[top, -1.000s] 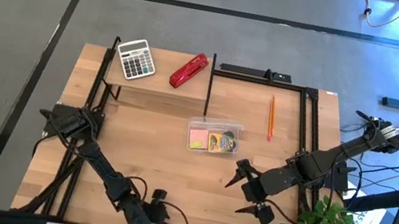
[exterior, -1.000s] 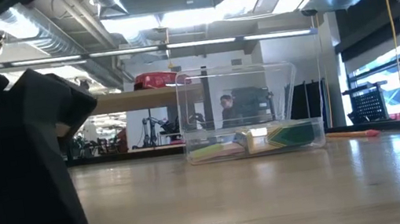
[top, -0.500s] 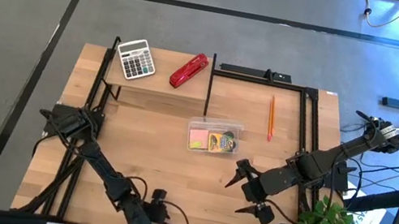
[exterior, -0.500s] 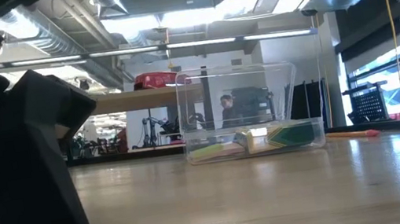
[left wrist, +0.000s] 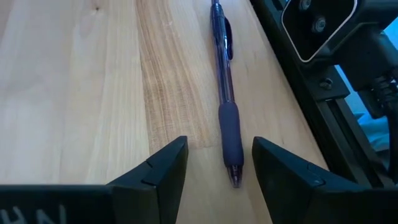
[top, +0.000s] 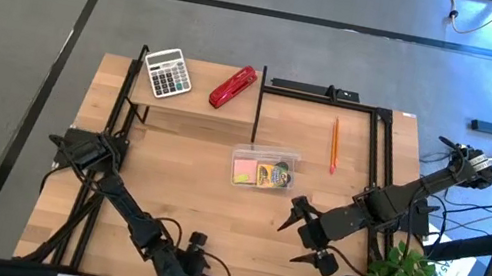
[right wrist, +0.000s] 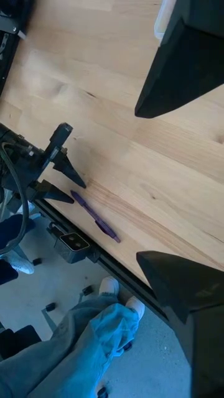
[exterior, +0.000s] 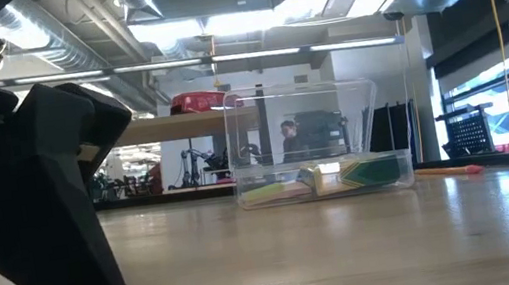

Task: Pack school essentials
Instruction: Put the violet pen into the supply box

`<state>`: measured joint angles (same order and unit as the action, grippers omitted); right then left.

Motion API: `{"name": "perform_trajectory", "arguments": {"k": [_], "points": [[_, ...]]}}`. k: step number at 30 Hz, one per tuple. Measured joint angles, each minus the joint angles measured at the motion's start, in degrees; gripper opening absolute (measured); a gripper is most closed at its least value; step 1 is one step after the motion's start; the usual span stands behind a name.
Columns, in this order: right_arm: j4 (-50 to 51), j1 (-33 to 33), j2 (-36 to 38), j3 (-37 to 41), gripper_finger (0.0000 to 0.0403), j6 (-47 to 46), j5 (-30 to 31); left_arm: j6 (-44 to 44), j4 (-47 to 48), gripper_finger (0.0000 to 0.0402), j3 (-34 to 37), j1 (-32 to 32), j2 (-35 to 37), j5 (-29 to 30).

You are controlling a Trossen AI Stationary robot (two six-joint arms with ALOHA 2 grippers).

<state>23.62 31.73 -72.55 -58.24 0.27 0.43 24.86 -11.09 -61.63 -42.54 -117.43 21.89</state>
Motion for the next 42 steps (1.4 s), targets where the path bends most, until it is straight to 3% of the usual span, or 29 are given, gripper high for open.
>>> {"name": "perform_trajectory", "arguments": {"k": [5,24,42], "points": [[0.0,0.0,0.0,0.0,0.0369,0.0,0.0,0.0,0.1,0.0157,0.0,0.0,0.0,0.4],[0.0,0.0,0.0,0.0,0.0369,0.0,0.0,0.4,0.0,0.0010,0.1,-0.5,0.0,0.5],[-0.2,0.0,0.0,0.0,0.0369,-0.3,1.2,4.3,-0.2,0.0003,0.0,-0.4,0.0,0.1]]}}
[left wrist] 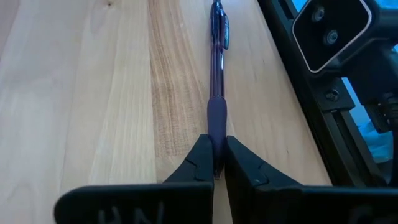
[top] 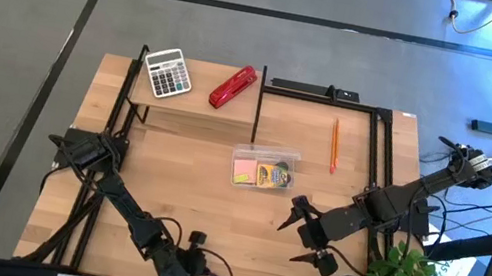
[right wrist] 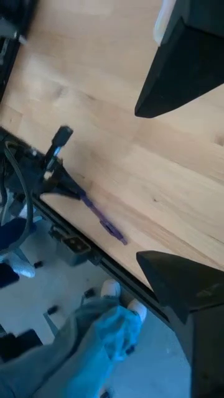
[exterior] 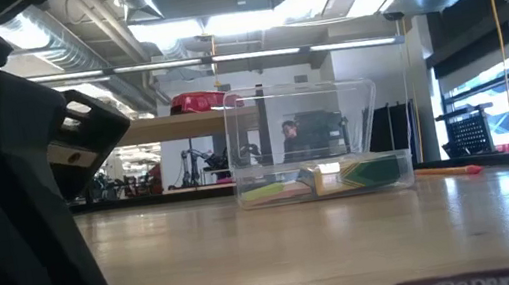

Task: Pack school essentials
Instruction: Put the violet pen into the supply box

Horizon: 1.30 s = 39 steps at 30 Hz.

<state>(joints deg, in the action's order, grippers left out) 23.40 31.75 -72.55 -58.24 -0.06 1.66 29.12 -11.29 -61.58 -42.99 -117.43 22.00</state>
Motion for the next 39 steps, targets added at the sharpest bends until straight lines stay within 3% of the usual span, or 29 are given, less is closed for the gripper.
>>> {"name": "perform_trajectory", "arguments": {"k": [11,14,20,29,39], "points": [[0.0,0.0,0.0,0.0,0.0369,-1.2,10.6,2.5,0.0,0.0003,0.0,0.3,0.1,-0.2],[0.0,0.0,0.0,0.0,0.0369,-1.2,10.1,3.4,0.0,0.0003,0.0,0.3,0.1,-0.2],[0.0,0.0,0.0,0.0,0.0369,-1.0,2.4,3.5,0.0,0.0002,0.0,0.4,0.1,0.6],[0.0,0.0,0.0,0.0,0.0369,-1.2,7.6,1.2,0.5,0.0002,0.0,2.0,2.8,0.6],[0.0,0.0,0.0,0.0,0.0369,-1.2,7.8,-1.2,3.4,0.0002,0.0,5.2,7.2,0.5]]}}
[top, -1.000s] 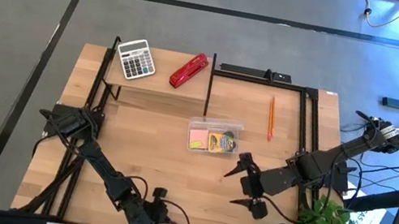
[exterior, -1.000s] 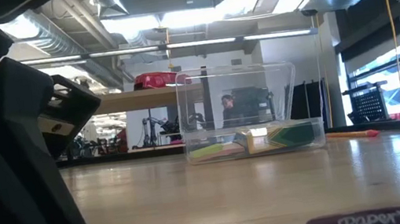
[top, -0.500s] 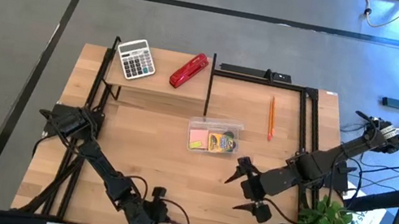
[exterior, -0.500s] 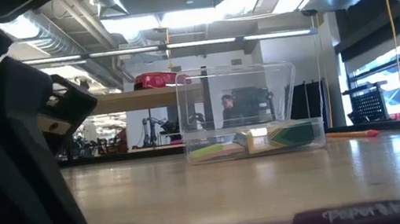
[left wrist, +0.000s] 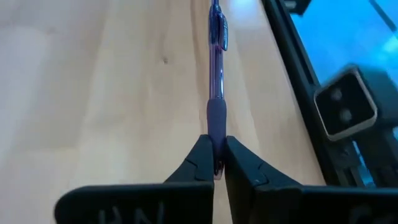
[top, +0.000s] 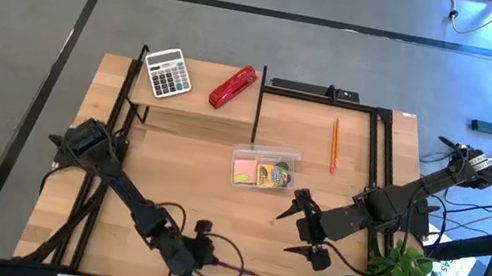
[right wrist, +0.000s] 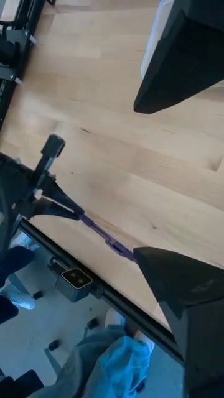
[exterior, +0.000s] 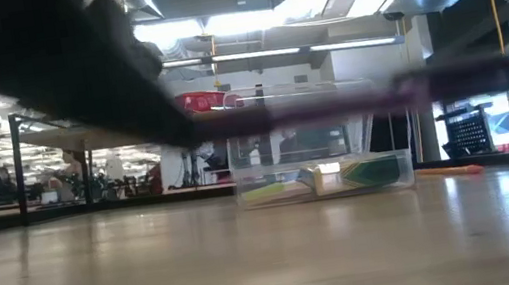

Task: Pack school essentials
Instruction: Put the violet pen into the supply box

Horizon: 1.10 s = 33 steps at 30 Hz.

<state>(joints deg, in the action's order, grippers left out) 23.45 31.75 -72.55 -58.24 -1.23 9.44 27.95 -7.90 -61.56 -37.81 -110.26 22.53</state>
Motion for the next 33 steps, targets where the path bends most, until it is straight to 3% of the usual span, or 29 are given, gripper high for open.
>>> {"name": "perform_trajectory", "arguments": {"k": [16,33], "points": [[1.3,0.0,0.0,0.0,0.0369,0.0,12.1,-6.3,5.1,0.0002,0.0,12.5,7.3,0.2],[1.6,0.0,0.0,0.0,0.0369,-1.6,28.8,-12.2,9.0,0.0002,0.0,25.3,7.3,0.3]]}}
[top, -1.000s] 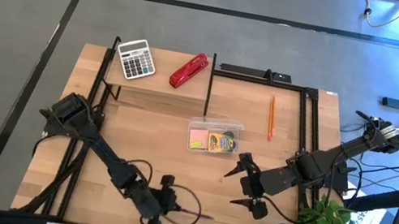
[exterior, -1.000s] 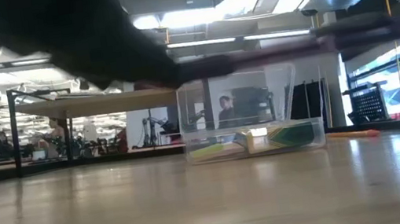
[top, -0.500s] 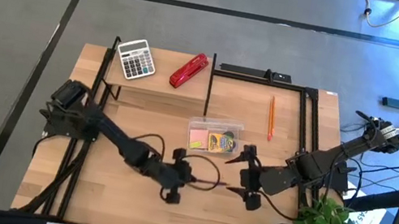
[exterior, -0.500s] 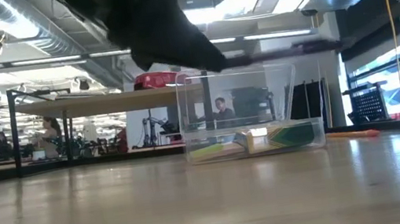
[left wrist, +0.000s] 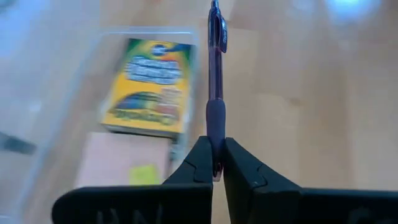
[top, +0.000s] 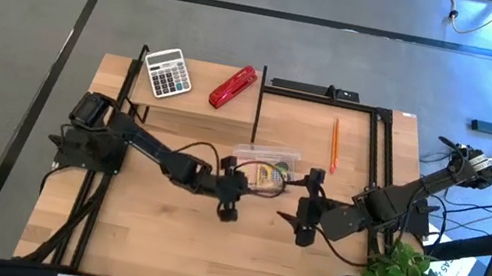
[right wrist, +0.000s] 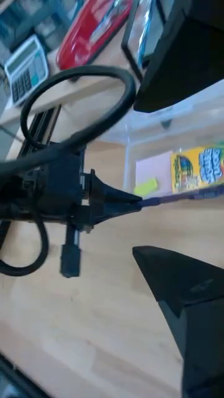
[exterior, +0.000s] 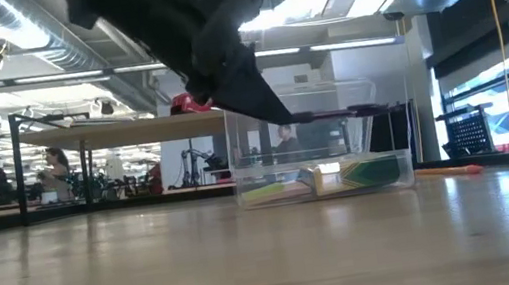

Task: Pack school essentials
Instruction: Put the violet pen into the supply box

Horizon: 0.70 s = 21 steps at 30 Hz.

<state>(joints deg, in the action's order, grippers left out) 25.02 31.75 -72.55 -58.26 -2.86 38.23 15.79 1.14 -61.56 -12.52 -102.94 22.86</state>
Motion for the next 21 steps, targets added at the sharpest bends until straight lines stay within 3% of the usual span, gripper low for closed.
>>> {"name": "perform_trajectory", "arguments": {"k": [9,21], "points": [[0.1,0.0,0.0,0.0,0.0369,0.0,1.3,-5.6,2.5,0.0002,0.0,4.6,0.0,3.6],[0.1,0.0,0.0,0.0,0.0369,0.2,1.2,-6.0,5.1,0.0003,0.0,7.3,0.0,7.0]]}}
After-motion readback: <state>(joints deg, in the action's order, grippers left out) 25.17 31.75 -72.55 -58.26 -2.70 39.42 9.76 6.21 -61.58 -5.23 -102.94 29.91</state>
